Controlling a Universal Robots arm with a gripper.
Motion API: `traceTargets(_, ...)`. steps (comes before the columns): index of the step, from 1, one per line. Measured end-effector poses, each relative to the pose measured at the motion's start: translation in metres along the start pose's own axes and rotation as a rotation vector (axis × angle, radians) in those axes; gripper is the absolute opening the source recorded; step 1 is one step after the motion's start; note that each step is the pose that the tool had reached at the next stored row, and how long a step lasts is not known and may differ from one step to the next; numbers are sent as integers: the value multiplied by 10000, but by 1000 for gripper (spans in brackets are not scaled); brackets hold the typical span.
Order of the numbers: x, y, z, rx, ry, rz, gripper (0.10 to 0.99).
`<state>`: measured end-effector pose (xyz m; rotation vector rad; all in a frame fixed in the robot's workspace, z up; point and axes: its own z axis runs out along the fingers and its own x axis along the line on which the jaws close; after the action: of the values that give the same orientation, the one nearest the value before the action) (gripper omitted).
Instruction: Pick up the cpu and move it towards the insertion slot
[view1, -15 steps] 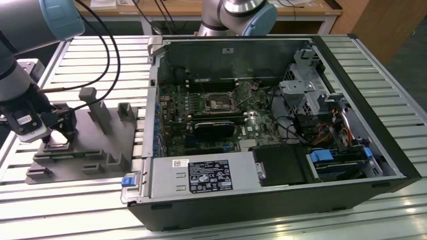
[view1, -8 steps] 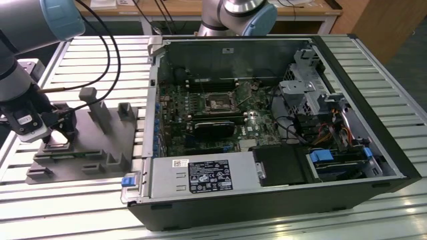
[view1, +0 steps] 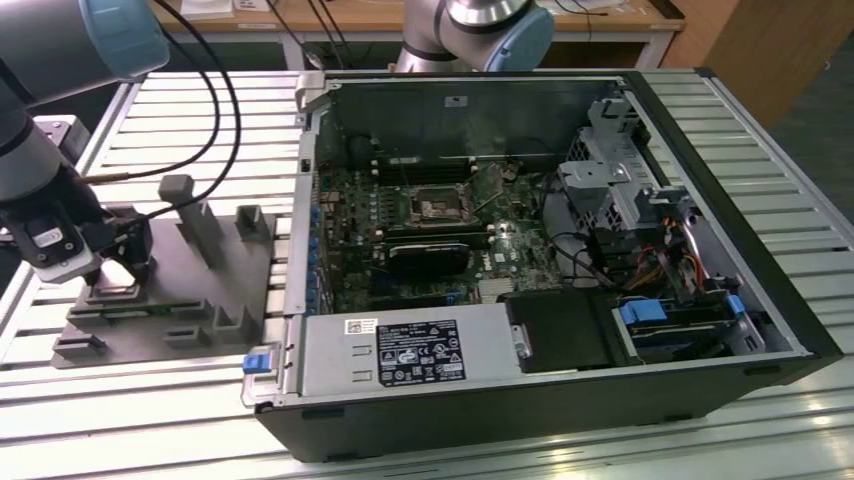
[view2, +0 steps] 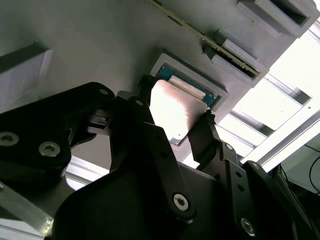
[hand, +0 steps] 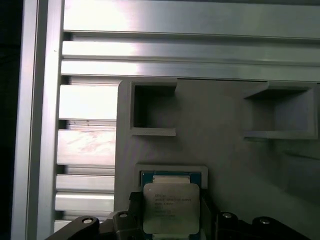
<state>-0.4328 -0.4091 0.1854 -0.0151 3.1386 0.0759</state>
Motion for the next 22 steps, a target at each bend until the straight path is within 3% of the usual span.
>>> traceTargets(22,0,10,-213,0,0,0,545)
